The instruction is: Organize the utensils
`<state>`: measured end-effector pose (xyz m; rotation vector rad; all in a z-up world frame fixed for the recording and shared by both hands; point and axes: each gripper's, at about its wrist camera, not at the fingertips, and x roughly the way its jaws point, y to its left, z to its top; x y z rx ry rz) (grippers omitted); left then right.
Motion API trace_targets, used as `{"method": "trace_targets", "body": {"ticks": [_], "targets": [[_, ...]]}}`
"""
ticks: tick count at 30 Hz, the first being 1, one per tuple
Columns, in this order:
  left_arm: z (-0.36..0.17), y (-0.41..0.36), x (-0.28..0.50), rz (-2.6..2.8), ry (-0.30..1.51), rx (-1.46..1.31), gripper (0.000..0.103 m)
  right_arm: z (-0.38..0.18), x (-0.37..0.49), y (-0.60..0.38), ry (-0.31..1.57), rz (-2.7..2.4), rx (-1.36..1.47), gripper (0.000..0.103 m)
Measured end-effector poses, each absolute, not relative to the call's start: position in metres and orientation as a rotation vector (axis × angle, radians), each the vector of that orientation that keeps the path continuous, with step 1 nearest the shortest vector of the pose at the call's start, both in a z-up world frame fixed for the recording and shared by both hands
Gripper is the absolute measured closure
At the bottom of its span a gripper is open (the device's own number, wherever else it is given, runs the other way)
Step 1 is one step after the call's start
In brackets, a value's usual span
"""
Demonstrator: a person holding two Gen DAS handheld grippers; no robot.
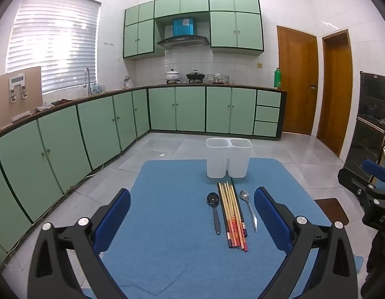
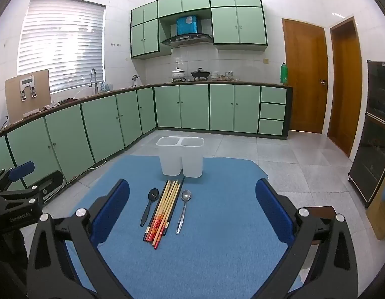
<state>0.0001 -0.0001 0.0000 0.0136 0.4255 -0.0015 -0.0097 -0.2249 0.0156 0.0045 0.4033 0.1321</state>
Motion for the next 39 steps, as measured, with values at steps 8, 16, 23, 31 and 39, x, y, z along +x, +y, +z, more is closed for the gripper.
{"method": "trace_targets", "body": {"ticks": [8,16,23,31,39], "targets": [[-0.001,0.004,0.001,-0.005,0.425,0.015,0.006,0.013,-0.004,-0.231,0.406,0.132,0.007,0.005],[-0.001,-0.001,0.002,0.002,0.421,0.028,0.006,0.012,-0.004,-0.233,0.406,0.131,0.01,0.005],[-0.001,-0.001,0.002,0.002,0.421,0.029,0.006,0.011,-0.004,-0.238,0.407,0.13,0.012,0.005],[-0.001,0.001,0.0,0.004,0.426,0.03,0.006,0.009,-0.005,-0.236,0.408,0.127,0.014,0.005],[0.0,0.001,0.0,0.004,0.426,0.03,0.006,0.009,-0.005,-0.236,0.409,0.127,0.015,0.005]]}}
